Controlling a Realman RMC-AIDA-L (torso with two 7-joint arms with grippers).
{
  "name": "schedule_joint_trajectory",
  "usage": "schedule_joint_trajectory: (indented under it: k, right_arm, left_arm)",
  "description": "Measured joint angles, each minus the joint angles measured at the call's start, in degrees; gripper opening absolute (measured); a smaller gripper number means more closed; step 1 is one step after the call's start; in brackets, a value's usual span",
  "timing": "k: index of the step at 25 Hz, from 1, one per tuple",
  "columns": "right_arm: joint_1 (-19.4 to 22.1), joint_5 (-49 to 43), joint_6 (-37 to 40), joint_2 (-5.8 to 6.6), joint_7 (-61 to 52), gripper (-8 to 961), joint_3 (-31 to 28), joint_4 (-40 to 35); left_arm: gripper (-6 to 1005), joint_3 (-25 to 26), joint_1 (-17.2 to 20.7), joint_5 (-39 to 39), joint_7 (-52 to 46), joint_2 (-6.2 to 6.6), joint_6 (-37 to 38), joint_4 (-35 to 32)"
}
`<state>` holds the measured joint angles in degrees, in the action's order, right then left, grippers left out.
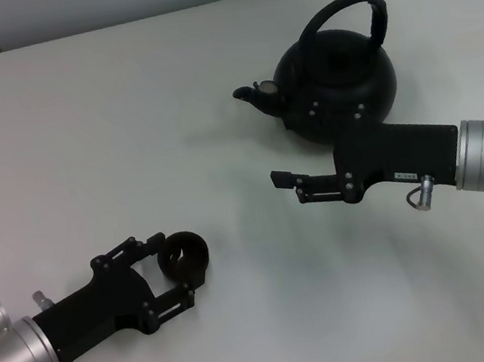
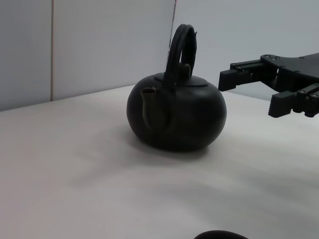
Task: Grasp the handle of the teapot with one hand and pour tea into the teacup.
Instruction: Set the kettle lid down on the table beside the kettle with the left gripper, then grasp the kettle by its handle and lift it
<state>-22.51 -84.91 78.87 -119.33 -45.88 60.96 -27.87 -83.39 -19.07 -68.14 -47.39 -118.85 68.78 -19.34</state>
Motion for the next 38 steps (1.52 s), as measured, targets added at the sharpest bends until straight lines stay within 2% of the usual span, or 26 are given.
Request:
schedule_joint_trajectory:
  k: [8, 19, 27, 32, 38]
  right_arm:
    - [-0.1, 0.0, 0.1, 0.06, 0.0, 774, 0.0, 0.0]
    - [0.1, -0.1, 0.1, 0.07, 0.1, 774, -0.1, 0.0]
    - [0.2, -0.1, 0.1, -0.01, 0.1, 774, 0.1, 0.0]
    - [0.2, 0.1, 0.1, -0.03, 0.1, 773, 0.1, 0.0]
    - [0.3, 0.2, 0.1, -0.06, 0.1, 773, -0.4, 0.0]
  left_arm:
    - [750, 0.0, 0.3, 0.1, -0.8, -0.01, 1.2, -0.2]
    - [867, 0.0, 1.9, -0.1, -0.3, 0.35, 3.3, -2.6]
    - [867, 0.4, 5.3, -1.8, -0.1, 0.79, 7.3, -9.4]
    - [868, 1.1, 7.5, -3.8, -0.1, 1.76, 9.2, -14.0]
    - [868, 3.5, 8.8, -9.6, -1.6, 4.02, 17.1, -21.7]
